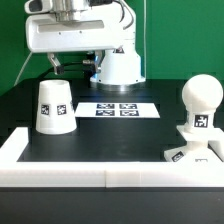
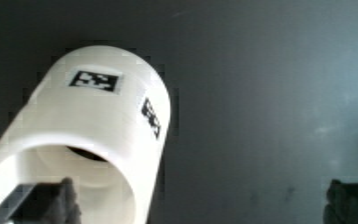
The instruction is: Assemble lamp
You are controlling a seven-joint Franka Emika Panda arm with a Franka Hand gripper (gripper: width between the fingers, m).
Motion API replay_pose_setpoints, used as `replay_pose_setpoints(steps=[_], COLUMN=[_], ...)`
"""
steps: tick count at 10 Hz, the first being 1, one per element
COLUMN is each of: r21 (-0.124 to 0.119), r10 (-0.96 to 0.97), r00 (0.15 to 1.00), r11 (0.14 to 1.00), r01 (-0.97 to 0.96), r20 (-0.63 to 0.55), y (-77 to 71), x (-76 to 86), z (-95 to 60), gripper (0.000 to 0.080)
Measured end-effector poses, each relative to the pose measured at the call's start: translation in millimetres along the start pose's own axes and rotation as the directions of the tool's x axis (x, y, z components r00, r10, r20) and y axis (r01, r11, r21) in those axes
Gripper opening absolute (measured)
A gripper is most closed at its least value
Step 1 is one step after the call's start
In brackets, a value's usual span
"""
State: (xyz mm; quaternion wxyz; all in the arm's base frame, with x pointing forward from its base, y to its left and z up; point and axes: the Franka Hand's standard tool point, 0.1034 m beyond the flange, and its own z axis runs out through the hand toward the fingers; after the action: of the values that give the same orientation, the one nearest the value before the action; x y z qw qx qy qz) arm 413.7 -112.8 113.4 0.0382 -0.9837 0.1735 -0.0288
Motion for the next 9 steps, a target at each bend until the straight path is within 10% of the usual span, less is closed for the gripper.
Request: replay_pose_setpoints(steps=[9], r21=[-0.05], r10=[-0.087], r00=[0.996], r11=[0.995], r01=[0.087], r20=[-0.003], y=[16.2], x=[9.2], z=[31.4], gripper=[0.0699])
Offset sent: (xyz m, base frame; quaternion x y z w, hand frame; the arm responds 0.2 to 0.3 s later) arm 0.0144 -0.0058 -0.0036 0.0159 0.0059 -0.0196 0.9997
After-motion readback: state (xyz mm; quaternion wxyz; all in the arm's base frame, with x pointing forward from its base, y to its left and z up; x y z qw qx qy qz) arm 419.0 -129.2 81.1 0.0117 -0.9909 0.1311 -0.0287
